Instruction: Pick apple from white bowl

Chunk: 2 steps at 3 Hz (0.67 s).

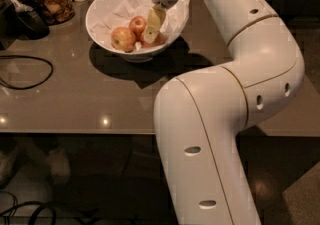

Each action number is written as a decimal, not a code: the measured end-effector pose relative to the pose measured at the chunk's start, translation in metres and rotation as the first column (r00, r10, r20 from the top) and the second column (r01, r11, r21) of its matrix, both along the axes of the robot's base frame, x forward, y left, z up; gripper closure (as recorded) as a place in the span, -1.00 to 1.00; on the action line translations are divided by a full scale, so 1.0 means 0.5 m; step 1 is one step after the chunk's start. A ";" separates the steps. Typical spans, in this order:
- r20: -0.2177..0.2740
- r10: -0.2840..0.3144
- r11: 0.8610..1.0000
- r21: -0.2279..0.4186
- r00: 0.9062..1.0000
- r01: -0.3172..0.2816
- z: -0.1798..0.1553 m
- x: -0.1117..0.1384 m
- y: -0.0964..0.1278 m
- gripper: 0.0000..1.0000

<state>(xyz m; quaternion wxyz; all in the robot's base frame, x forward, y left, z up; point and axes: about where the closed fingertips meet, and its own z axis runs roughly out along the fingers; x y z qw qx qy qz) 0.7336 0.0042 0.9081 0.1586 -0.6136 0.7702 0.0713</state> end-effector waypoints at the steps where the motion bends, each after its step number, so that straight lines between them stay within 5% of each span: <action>1: -0.013 0.000 1.000 0.008 1.000 0.000 -0.011 0.001 0.000 -0.46; 2: -0.030 0.003 1.000 0.018 1.000 -0.003 -0.025 0.000 0.003 -0.42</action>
Offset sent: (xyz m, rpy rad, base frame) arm -0.0195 -0.0145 -0.0112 -0.0205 0.1415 0.0274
